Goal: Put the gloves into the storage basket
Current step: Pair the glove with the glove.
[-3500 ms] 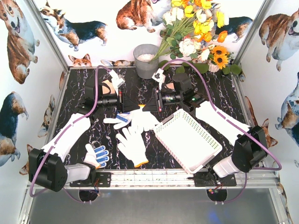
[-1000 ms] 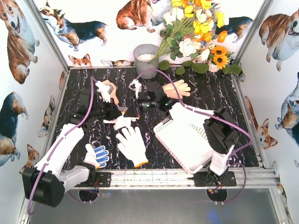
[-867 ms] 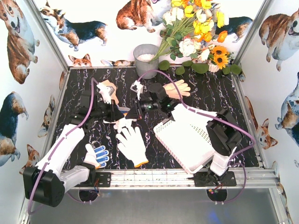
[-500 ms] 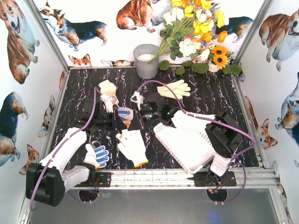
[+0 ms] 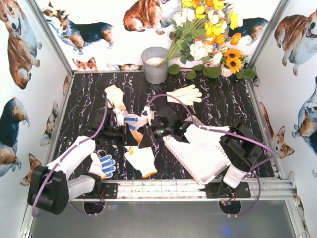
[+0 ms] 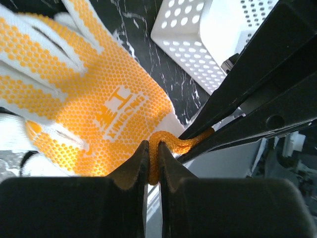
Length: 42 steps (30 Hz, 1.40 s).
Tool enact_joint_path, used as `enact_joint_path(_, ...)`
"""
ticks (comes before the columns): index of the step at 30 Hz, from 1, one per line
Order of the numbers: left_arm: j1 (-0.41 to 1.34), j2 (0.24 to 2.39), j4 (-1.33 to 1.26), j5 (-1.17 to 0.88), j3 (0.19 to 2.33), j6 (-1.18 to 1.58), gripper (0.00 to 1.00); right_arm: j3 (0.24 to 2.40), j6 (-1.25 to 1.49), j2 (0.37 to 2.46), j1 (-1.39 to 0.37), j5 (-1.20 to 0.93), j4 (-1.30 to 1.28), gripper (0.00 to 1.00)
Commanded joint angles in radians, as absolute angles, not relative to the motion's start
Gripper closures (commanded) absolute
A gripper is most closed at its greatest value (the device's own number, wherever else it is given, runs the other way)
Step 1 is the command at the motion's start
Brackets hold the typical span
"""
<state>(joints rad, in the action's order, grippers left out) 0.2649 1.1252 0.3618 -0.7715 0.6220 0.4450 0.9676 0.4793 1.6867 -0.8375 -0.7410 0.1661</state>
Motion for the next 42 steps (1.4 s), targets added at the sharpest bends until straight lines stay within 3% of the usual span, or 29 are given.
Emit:
enact_joint_path(1,0.314,1.142,0.262,-0.839,0.595,0.527,1.0,0.925,0.524,1.636,-0.884,-0.747,0.273,1.0)
enact_joint_path(18,0.465,1.204,0.276,-0.774,0.55,0.561,1.0,0.8,0.571,1.598,-0.956,-0.66,0.285,1.0)
enact_joint_path(35,0.555,1.264,0.165,-0.74,0.503,0.623,1.0,0.815,0.462,1.607,-0.965,-0.619,0.112,0.98)
enact_joint_path(42,0.581,1.282,0.145,-0.751,0.497,0.638,1.0,0.813,0.46,1.599,-0.971,-0.615,0.096,0.91)
